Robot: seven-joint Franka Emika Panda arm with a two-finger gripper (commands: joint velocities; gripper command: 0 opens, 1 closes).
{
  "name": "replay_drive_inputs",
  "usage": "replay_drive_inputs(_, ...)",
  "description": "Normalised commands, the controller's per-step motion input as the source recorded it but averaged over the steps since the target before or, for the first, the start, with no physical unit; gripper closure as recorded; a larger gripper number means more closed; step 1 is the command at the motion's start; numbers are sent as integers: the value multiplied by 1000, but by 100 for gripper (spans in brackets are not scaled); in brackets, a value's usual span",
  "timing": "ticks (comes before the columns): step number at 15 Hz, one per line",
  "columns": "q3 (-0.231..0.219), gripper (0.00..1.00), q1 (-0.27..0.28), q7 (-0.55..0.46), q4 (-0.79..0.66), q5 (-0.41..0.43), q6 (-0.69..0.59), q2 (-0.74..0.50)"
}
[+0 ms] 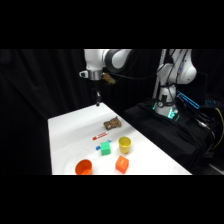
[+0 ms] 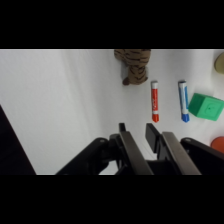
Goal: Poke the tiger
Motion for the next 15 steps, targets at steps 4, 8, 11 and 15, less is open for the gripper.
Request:
replay_drive_inputs(4,-31,97,-39,-159,-242,86,13,-217)
replay_drive_inputs(8,-7,92,-14,-154,-284,117,189,-86)
replay_drive_inputs(11,3,92,-12,-171,-242,151,346,47)
replay_drive_inputs(15,36,95,-15,-222,-124,228,321,167)
